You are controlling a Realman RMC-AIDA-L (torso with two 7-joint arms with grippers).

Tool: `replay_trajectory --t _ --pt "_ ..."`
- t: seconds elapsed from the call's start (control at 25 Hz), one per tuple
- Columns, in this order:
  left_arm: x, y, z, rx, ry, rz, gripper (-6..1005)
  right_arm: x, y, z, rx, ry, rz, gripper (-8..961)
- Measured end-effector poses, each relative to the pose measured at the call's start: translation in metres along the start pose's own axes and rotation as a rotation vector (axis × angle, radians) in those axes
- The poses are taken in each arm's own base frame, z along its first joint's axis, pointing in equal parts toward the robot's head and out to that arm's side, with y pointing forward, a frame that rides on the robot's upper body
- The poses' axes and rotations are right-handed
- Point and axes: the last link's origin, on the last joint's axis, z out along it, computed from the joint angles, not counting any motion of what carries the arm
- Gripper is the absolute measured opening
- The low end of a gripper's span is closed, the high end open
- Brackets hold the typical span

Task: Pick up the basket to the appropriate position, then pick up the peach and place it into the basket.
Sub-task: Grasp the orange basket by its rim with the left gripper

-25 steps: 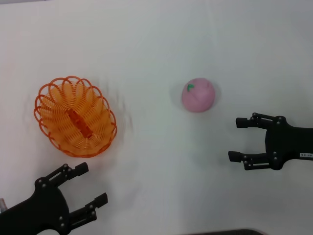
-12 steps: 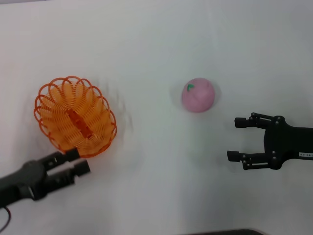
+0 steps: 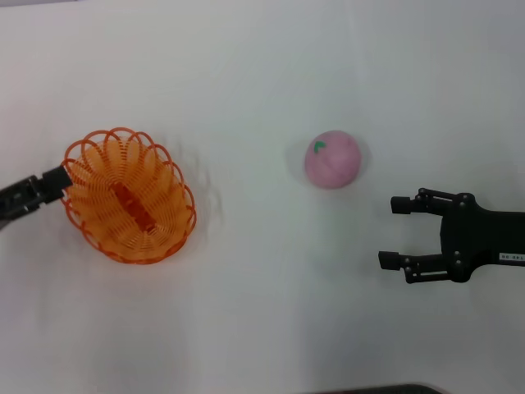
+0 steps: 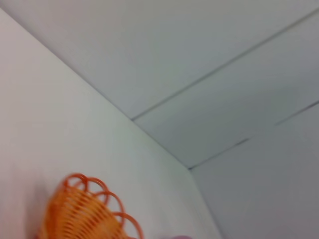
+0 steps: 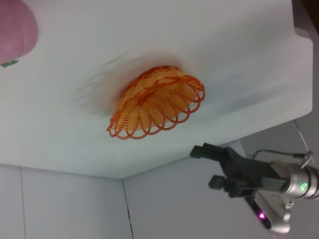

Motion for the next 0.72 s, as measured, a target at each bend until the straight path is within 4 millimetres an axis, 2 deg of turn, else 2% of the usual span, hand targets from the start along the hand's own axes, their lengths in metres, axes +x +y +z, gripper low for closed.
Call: replay_trajectory --t 0.2,0.4,0.56,0.72 --pt "0.028 -0.004 0.005 0.115 -0.033 0.076 795 -0.001 -0.001 0.001 -0.002 0.001 0.0 945" --pt "0.053 -0.001 0.022 0.223 -0.113 0.244 795 -0.004 -0.003 0.0 -0.002 0.004 -0.006 945" --pt "0.072 0.01 0.04 0.293 -0.171 0.442 796 -0.006 -0.004 0.0 -0.005 0.008 -0.005 946" --pt "0.081 0.022 0.059 0.339 -0.272 0.636 796 -0.006 -0.003 0.0 -0.007 0.011 -0.005 946"
